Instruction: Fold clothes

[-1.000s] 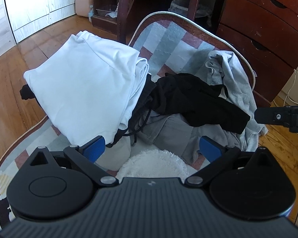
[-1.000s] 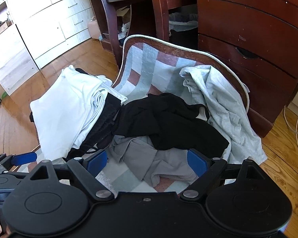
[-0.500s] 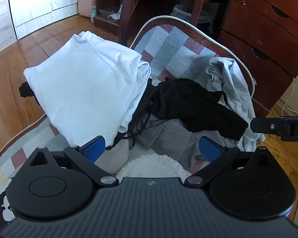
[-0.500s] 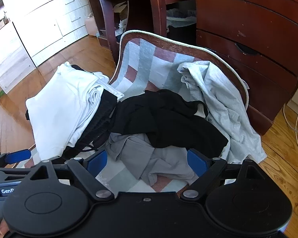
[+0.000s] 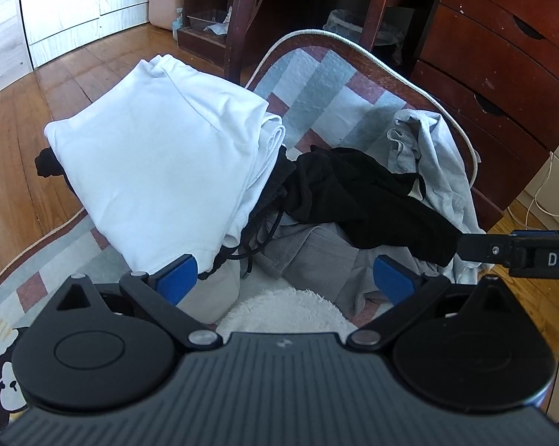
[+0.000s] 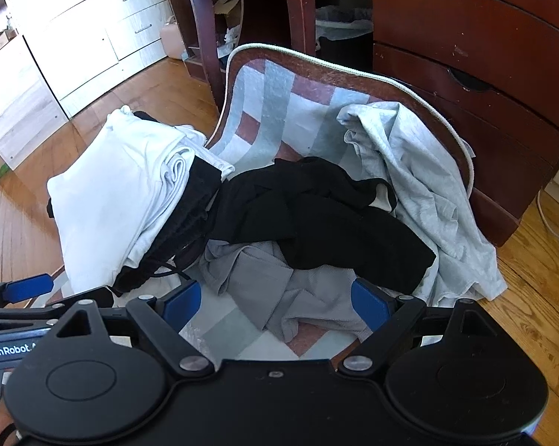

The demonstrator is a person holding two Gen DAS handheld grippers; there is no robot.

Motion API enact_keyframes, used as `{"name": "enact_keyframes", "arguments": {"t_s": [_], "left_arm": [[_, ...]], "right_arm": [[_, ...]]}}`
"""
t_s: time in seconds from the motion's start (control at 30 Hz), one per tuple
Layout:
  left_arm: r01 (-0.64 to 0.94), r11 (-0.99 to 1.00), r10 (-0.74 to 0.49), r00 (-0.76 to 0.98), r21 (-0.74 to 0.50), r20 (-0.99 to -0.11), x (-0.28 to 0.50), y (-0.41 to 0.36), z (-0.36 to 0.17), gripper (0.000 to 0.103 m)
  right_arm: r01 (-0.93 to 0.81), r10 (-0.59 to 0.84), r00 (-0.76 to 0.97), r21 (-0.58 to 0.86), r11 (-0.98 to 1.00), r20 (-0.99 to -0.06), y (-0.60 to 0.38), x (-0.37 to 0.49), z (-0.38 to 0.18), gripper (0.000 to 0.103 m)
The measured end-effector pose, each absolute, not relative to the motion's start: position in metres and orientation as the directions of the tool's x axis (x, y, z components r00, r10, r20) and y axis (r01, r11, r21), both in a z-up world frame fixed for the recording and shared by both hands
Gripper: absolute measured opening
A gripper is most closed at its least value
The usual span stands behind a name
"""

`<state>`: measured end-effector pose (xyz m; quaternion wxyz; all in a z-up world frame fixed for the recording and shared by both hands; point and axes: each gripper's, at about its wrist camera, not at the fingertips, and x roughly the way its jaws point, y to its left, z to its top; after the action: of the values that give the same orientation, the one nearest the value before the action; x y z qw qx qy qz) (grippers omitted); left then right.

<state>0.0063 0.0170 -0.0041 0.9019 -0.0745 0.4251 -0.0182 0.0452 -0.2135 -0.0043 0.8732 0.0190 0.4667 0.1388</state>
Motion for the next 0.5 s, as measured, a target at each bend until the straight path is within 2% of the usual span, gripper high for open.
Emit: {"name": "enact_keyframes", "arguments": {"t_s": [0.5], "left_arm": [[-0.043,0.984,-0.111,0.612,-0.173,-0.783,0.013,0.014,-0.016,0.103]], "right_arm": [[-0.225,0.248,0.531,0.147,0.963,-0.810,-0.218,0.051,-0.009,0.091]]}}
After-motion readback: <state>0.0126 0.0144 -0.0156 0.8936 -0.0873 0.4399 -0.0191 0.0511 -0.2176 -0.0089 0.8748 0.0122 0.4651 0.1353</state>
